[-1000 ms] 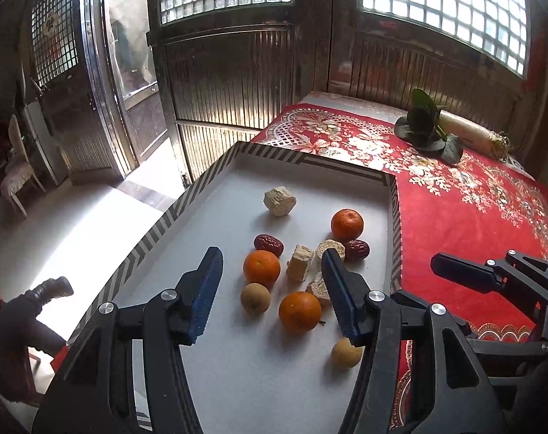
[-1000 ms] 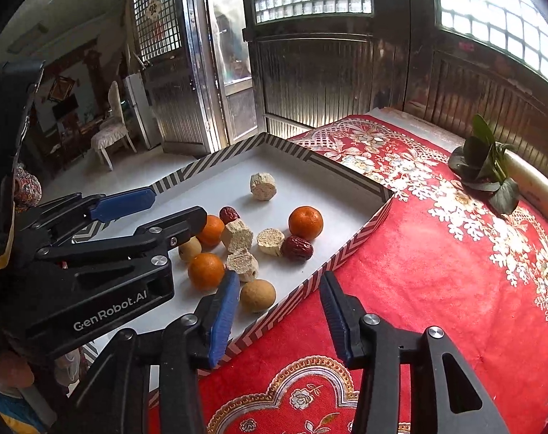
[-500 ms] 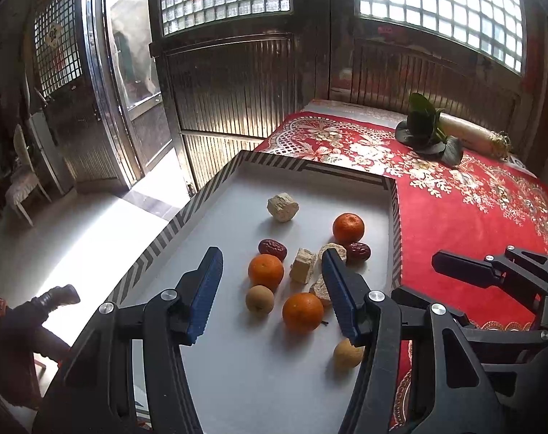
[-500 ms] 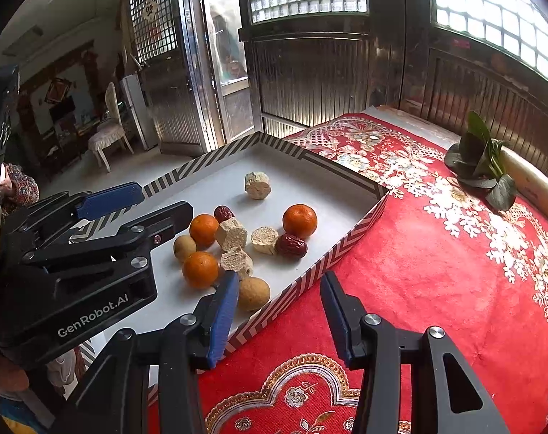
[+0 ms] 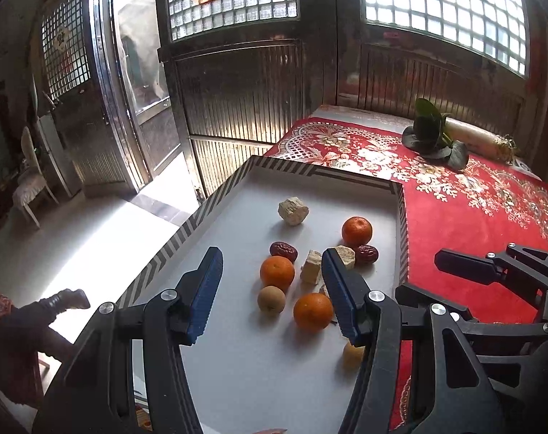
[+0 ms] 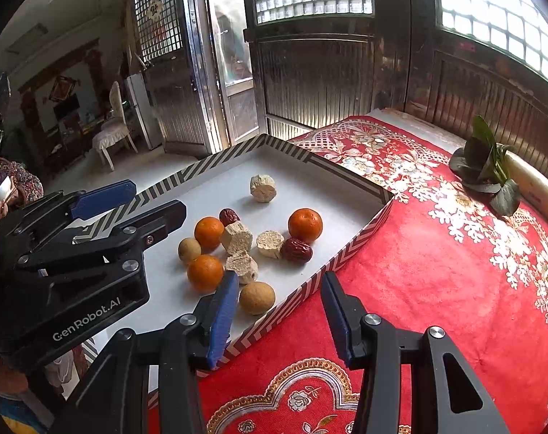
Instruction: Organize fruits
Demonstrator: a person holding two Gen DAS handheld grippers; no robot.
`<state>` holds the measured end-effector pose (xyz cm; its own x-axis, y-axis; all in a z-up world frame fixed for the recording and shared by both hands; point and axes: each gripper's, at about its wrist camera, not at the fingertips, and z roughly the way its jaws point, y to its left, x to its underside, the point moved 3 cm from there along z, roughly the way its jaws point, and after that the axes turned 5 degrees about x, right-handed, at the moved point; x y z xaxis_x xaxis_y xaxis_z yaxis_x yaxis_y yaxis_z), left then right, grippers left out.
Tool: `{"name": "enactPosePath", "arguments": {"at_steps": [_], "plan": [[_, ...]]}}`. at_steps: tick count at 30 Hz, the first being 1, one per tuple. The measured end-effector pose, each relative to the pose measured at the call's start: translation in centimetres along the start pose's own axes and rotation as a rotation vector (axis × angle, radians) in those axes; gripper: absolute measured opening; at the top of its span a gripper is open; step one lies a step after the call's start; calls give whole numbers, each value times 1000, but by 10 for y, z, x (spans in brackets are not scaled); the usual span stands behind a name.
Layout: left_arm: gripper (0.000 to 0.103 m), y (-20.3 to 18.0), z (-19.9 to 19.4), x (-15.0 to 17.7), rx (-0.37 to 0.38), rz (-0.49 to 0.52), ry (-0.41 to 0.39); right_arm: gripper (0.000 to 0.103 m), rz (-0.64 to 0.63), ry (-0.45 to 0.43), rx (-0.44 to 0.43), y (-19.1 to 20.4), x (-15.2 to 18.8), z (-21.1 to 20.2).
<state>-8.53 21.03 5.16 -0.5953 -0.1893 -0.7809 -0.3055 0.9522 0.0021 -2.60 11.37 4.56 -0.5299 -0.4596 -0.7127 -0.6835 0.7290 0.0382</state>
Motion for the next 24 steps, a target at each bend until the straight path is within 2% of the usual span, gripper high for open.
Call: {"name": "enactPosePath", "arguments": {"at_steps": [24], "plan": [[57, -1, -3, 4, 36, -6, -14, 46, -1, 32, 6, 4, 0, 8]]}}
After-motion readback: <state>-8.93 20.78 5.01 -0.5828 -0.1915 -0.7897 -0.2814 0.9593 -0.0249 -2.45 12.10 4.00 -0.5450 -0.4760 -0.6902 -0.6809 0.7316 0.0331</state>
